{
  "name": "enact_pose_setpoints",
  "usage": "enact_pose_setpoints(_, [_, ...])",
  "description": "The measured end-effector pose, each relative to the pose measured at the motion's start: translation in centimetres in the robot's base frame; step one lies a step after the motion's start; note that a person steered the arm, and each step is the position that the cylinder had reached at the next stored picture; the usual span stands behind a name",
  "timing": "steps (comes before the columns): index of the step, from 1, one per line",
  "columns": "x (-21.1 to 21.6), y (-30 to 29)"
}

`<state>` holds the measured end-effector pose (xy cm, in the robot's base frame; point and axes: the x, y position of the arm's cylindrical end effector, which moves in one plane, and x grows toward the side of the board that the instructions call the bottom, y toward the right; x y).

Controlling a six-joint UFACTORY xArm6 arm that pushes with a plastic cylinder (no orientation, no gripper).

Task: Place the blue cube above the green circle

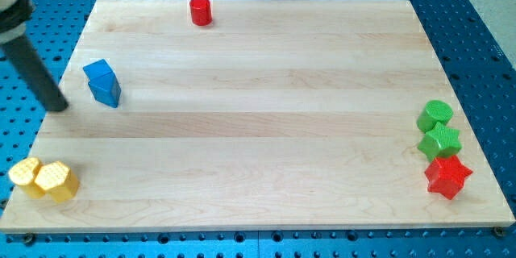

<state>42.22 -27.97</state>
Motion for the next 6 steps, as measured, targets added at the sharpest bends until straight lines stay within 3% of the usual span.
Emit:
enact_pose_setpoints(2, [-7.9, 17.2])
enact_pose_setpoints(3, [-6.8, 18.9])
enact_pose_setpoints(4, [-5.0, 11.6])
enact_pose_setpoints(5, [-1.9, 17.1])
enact_pose_setpoints(6, [-3.9, 28.0])
